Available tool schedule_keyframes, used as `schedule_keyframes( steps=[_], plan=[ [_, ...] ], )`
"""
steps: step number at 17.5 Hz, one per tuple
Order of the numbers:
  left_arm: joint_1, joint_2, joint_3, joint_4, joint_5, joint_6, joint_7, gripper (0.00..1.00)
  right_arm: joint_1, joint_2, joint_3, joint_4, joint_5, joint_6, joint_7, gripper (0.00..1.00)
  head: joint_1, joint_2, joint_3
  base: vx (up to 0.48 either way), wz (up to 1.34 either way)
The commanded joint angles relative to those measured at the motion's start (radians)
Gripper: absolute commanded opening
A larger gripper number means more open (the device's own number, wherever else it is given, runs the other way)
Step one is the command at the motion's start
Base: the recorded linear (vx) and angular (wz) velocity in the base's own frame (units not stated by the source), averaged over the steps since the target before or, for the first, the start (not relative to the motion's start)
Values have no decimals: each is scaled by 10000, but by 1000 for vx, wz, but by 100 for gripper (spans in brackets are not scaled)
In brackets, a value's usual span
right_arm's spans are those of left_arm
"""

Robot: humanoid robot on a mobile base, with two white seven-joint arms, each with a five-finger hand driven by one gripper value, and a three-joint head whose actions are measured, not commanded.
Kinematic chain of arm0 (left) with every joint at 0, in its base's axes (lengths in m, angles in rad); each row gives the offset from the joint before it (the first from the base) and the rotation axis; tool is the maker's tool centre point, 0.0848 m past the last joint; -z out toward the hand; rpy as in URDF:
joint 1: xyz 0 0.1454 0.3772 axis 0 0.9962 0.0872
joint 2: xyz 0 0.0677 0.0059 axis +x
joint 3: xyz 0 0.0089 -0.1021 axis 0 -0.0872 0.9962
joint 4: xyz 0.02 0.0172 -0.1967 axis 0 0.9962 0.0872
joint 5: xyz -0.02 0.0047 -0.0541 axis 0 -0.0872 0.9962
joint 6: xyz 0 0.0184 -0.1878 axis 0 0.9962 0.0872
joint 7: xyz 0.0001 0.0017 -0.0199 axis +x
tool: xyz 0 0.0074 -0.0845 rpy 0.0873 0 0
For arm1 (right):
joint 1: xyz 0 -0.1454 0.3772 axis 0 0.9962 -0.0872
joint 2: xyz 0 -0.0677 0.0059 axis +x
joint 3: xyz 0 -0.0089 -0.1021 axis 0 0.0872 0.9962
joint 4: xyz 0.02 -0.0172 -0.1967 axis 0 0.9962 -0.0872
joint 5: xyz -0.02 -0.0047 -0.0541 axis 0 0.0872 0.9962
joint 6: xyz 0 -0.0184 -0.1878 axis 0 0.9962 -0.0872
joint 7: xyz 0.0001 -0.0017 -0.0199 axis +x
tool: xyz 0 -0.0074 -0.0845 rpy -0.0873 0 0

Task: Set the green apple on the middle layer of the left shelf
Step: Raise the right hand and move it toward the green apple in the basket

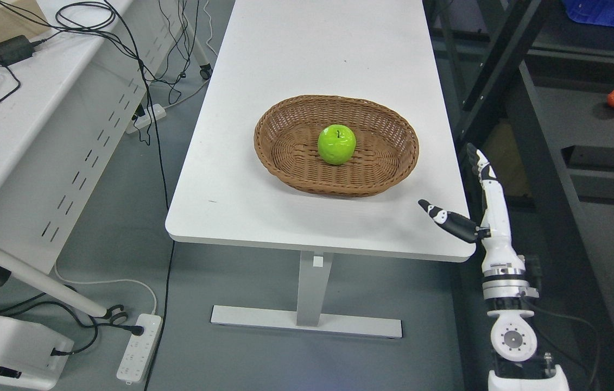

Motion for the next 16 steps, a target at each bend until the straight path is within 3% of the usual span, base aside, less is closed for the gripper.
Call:
schedule_keyframes(
  steps=[1,8,13,16],
  plan=[
    [-215,175,0,0,-4,4,-7,100,-830,-1582,-895,-129,861,-261,24,100,0,0,0,92,103],
    [-215,175,0,0,-4,4,-7,100,-984,-1261,-712,-129,846,-291,193,100,0,0,0,89,107],
    [-215,175,0,0,-4,4,-7,100,-954,-801,-436,-129,846,-1778,193,100,0,0,0,59,72],
    [-215,175,0,0,-4,4,-7,100,-985,-723,727,-114,1456,-1002,559,100,0,0,0,33,44]
  ],
)
